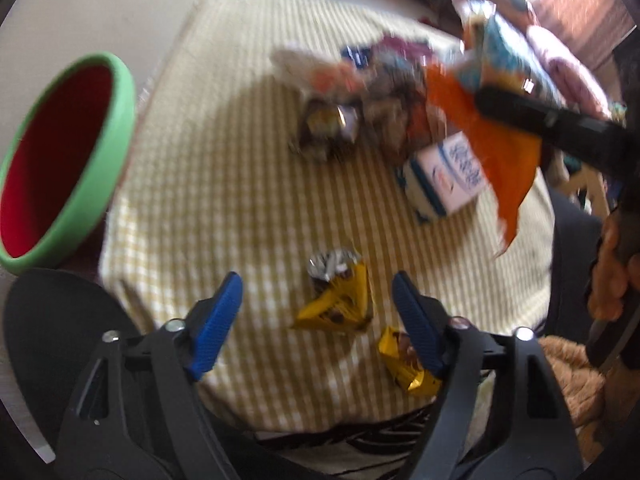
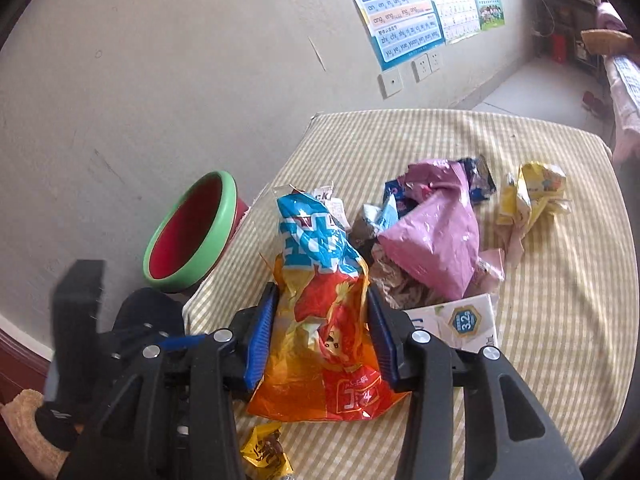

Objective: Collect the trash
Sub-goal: 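Grasp the orange chip bag with the right gripper while the left grasps a gold wrapper, then move both held wrappers over the bin and open both grippers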

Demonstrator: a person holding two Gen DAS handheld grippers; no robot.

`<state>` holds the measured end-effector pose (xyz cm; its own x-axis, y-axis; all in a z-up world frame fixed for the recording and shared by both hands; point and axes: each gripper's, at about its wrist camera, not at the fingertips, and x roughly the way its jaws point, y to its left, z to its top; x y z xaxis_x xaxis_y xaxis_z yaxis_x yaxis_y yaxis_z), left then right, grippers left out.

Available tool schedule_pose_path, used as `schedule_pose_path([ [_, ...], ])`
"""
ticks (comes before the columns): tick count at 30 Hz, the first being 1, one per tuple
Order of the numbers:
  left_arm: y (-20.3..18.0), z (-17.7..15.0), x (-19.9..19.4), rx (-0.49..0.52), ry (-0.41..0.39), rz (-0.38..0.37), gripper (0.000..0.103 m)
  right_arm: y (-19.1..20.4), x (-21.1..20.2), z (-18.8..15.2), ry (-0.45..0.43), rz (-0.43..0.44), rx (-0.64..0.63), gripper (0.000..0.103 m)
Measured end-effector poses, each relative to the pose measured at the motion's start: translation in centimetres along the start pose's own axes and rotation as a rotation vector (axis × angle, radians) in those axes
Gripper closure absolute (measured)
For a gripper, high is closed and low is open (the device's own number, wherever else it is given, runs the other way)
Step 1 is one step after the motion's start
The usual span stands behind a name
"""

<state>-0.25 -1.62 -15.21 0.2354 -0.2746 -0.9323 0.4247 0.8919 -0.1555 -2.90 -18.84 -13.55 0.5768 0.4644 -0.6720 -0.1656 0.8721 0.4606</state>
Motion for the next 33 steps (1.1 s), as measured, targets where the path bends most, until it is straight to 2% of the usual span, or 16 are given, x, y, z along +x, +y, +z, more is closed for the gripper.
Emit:
schedule_pose_path([
  [2, -0.3, 0.0, 0.7, 0.013, 0.027, 0.0, 0.058, 0.0, -0.1, 0.3, 0.004, 0.005, 0.013, 0.06],
  [6, 0.2, 0.2, 0.7, -0.02, 0.011, -0.026, 0.07, -0.1, 0.1, 0.3, 0.007, 0.015, 0.028, 0.06],
  [7, 0.4, 0.1, 0.6, -0.032, 0.0, -0.033, 0.089, 0.4, 0.0, 0.3, 0.006, 0.017, 0.028, 0.06],
  [8, 0.8, 0.1, 0.4, -0.054, -0.013, -0.041, 0.093, 0.5, -0.1, 0.3, 0.005, 0.02, 0.027, 0.06],
  [12, 1.9, 0.3, -0.9, -0.112, -0.091, -0.031, 0.095, 1.0, -0.2, 0.3, -0.003, 0.035, 0.015, 0.06],
  [22, 3.2, 1.2, -4.2, -0.137, -0.236, 0.012, 0.096, 1.8, -1.5, 0.8, -0.047, 0.031, 0.004, 0.06],
  [33, 4.4, 4.1, -8.5, -0.177, -0.412, 0.057, 0.096, 3.7, -2.3, 1.7, -0.087, 0.019, -0.029, 0.059],
])
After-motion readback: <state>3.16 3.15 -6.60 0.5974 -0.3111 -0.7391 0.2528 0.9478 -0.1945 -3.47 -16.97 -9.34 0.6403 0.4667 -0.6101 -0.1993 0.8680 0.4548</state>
